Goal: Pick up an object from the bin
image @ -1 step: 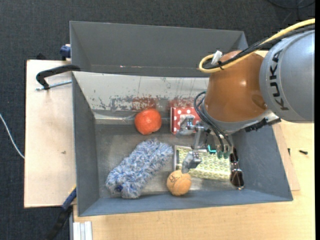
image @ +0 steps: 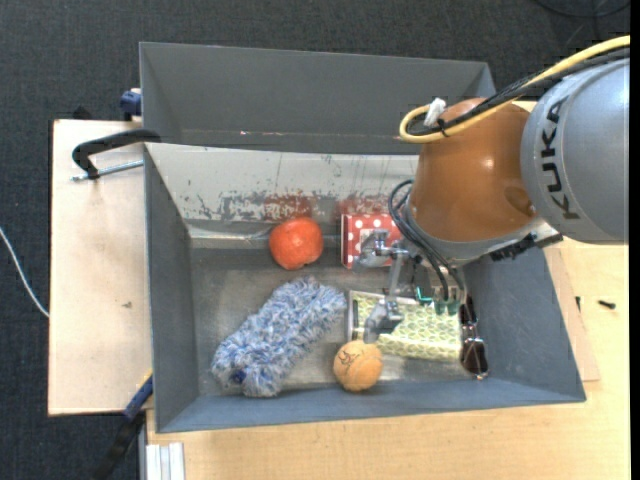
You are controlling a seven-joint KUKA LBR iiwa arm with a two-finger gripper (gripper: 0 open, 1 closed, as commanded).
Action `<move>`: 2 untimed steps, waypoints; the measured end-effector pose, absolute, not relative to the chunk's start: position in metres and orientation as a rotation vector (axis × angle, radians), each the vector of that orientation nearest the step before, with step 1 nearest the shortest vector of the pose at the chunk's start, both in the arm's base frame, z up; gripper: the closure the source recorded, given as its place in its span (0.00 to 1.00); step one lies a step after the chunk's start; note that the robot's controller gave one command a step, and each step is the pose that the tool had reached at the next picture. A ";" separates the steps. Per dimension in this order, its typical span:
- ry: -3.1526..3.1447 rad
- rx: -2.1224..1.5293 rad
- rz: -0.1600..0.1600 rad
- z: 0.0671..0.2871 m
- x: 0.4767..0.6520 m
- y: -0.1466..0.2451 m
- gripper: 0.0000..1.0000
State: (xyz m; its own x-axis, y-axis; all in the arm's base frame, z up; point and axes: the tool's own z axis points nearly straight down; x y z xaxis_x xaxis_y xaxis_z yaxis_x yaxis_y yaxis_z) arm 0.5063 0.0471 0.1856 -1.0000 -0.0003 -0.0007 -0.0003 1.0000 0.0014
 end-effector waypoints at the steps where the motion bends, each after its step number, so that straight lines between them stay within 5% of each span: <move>1: 3.133 -0.087 0.001 0.139 0.514 0.054 0.00; 2: 3.126 -0.193 0.004 0.078 0.517 0.065 0.00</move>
Offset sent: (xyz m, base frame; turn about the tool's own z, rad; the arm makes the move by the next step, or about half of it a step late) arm 0.0080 0.0177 -0.1156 -0.1261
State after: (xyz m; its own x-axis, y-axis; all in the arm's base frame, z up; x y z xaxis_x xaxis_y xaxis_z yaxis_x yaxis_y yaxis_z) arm 0.5175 0.0648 0.0778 -0.9924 -0.1229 -0.0098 -0.1229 0.9924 0.0017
